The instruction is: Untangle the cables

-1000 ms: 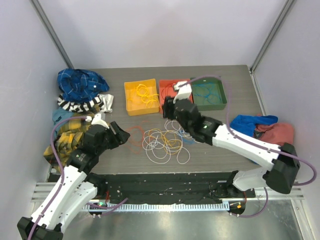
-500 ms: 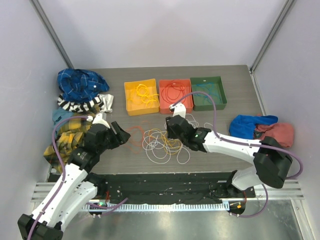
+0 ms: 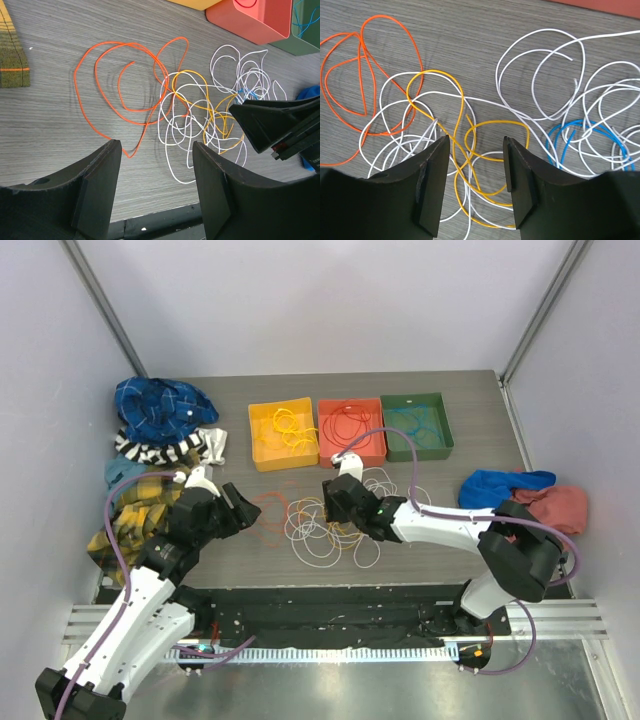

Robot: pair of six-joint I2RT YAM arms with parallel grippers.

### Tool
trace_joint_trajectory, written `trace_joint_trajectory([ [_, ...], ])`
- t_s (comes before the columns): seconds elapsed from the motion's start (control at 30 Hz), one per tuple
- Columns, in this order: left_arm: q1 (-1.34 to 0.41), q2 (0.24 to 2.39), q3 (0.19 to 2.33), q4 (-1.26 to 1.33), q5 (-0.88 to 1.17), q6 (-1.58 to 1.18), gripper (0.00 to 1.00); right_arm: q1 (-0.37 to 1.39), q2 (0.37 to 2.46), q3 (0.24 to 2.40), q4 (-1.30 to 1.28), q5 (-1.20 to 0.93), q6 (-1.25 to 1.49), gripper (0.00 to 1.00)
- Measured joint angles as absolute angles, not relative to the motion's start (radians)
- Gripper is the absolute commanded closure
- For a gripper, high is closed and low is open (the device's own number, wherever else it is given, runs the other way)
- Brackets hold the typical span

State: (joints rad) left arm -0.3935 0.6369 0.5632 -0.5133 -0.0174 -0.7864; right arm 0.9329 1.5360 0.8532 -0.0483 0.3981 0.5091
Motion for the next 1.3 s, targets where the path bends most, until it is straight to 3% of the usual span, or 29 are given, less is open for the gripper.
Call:
trace_joint_trajectory([
  [0.7,-0.393,0.641,0.563,-0.514,-0.018,-0.786,0.36,0.853,1.683,0.856,0.082,0.295,0.557,0.47],
  [1.03,-0.393,0.65,0.563,-0.513,-0.019,-0.786,0.36,0.839,1.725,0.86,0.157,0.275,0.567,0.78],
  [1.17,-0.393,0.651,0.563,-0.514,-0.023,-0.786,0.36,0.839,1.725,0.86,0.172,0.275,0.569,0.96],
  [1.3,-0.393,0.651,0.563,-0.514,-0.023,-0.786,0.36,0.841,1.683,0.846,0.165,0.276,0.571,0.99],
])
